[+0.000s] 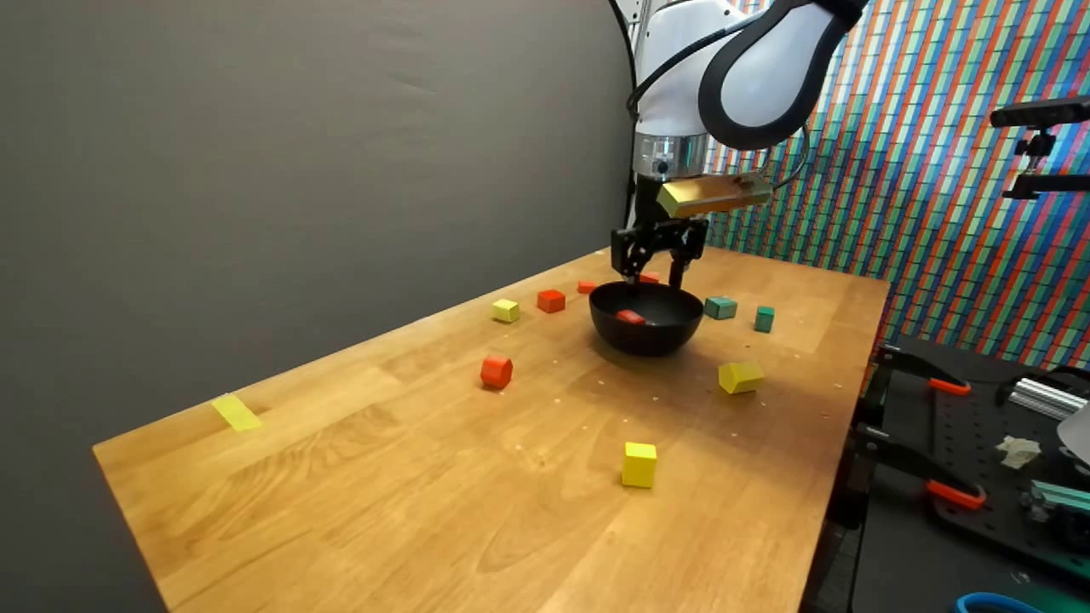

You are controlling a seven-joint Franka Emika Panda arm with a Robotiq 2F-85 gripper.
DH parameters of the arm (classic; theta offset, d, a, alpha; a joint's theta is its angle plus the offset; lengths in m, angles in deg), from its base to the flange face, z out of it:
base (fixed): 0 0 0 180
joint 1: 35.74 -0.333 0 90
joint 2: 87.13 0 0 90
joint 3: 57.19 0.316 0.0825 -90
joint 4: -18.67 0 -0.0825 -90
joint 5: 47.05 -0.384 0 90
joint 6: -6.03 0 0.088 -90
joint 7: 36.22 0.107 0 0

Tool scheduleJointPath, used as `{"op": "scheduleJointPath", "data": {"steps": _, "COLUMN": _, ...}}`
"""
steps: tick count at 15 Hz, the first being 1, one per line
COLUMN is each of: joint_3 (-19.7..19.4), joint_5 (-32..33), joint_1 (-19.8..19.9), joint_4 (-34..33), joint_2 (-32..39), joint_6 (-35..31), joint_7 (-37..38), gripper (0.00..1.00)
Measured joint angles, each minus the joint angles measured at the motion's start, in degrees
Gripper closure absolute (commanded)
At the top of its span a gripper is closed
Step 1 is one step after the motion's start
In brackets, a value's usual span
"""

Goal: Put all the blocks in the bowl

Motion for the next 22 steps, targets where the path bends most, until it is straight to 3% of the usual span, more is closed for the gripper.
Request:
{"op": "scheduleJointPath", "data": {"steps": 4, "joint_3": -0.5, "joint_5": 15.1, "joint_1": -2.3, "joint_4": -1.5, "joint_2": -4.7, "joint_6": -1.9, "joint_7": 8.1, "gripper": 0.0}}
{"op": "scheduleJointPath", "data": {"steps": 5, "joint_3": 0.1, "joint_5": 16.4, "joint_1": -2.2, "joint_4": -2.4, "joint_2": -5.2, "joint_6": -2.6, "joint_7": 8.0, "gripper": 0.0}}
{"op": "scheduleJointPath", "data": {"steps": 10, "joint_3": 1.6, "joint_5": 16.5, "joint_1": -1.6, "joint_4": -3.7, "joint_2": -4.2, "joint_6": -3.4, "joint_7": 7.2, "gripper": 0.0}}
{"op": "scheduleJointPath", "data": {"steps": 13, "joint_3": 1.2, "joint_5": 17.2, "joint_1": -1.4, "joint_4": -5.8, "joint_2": 0.0, "joint_6": -4.0, "joint_7": 7.2, "gripper": 0.0}}
{"op": "scheduleJointPath", "data": {"steps": 19, "joint_3": -1.3, "joint_5": 17.1, "joint_1": -0.8, "joint_4": -19.4, "joint_2": 13.7, "joint_6": -3.9, "joint_7": 2.6, "gripper": 0.0}}
{"op": "scheduleJointPath", "data": {"steps": 22, "joint_3": -1.3, "joint_5": 12.9, "joint_1": 0.9, "joint_4": -26.3, "joint_2": 19.5, "joint_6": -3.9, "joint_7": -4.0, "gripper": 0.0}}
